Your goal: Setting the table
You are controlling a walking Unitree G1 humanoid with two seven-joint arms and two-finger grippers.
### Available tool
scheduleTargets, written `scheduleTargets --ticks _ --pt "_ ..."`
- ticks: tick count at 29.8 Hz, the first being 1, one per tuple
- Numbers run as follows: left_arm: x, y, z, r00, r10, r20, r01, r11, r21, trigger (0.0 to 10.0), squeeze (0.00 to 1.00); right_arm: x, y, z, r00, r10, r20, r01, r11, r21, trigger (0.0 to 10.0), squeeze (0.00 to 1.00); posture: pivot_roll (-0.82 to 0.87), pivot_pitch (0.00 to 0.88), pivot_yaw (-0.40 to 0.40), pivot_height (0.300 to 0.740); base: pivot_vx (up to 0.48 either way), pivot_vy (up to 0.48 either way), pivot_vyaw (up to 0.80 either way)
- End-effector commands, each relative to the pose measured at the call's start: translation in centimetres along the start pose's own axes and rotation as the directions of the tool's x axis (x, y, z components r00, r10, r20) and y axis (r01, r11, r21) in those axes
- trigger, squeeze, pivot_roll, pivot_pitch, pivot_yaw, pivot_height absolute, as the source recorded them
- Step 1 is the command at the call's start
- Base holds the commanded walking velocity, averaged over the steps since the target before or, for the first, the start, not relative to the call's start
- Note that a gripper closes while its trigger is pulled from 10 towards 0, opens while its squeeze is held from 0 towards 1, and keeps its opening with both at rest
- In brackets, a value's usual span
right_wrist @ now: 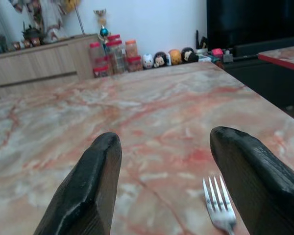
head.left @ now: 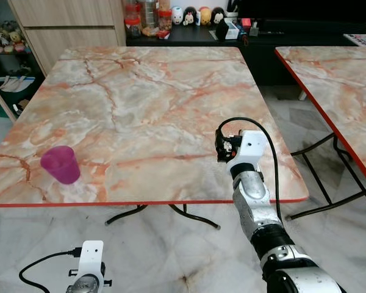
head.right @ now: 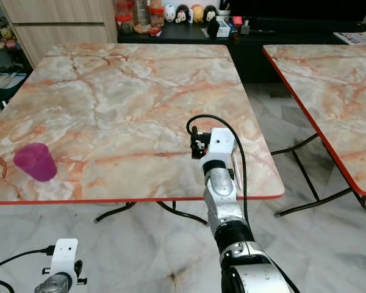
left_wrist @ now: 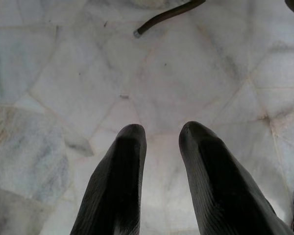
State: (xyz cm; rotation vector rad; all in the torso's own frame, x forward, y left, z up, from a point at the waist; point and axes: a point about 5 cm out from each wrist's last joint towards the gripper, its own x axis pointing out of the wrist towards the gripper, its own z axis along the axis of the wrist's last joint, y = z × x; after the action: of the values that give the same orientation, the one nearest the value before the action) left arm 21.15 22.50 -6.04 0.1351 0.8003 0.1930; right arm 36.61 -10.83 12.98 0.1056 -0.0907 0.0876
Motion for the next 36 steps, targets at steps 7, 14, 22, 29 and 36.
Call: scheduleTargets --ticks 7,14,22,29,36 --pt "-0.2 0.5 -0.7 1.000 0.010 -0.022 -0.010 1.000 0.003 10.0 0.00 -0.2 -0.3 -0.1 1.000 -0.008 0.004 0.008 1.000 0.009 10.0 0.00 0.04 0.094 -0.013 0.740 0.334 0.000 0.00" --pt "-0.3 0.8 -1.1 0.999 0.018 -0.032 -0.017 1.000 0.010 10.0 0.00 -0.8 0.1 -1.2 0.999 0.018 -0.033 -0.019 0.999 -0.036 10.0 0.00 0.03 0.116 -0.007 0.740 0.334 0.000 0.00" --pt "-0.3 0.7 -1.3 0.999 0.023 -0.038 -0.022 1.000 0.014 10.0 0.00 -1.9 -0.2 -1.9 0.999 0.011 -0.033 -0.013 0.999 -0.043 10.0 0.00 0.02 0.135 -0.005 0.740 0.161 0.000 0.00" --pt "-0.3 0.6 -1.4 0.999 0.017 -0.043 -0.017 1.000 0.016 10.0 0.00 -2.8 -0.6 -2.8 0.997 -0.021 -0.068 0.017 0.998 -0.054 10.0 0.00 0.02 0.139 -0.006 0.740 0.000 0.000 0.00" --pt "-0.4 0.4 -1.6 0.999 0.013 -0.048 -0.013 1.000 0.009 10.0 0.00 -2.6 -1.3 -2.3 0.996 -0.054 -0.065 0.050 0.997 -0.063 10.0 0.00 0.02 0.138 -0.010 0.740 0.000 0.000 0.00"
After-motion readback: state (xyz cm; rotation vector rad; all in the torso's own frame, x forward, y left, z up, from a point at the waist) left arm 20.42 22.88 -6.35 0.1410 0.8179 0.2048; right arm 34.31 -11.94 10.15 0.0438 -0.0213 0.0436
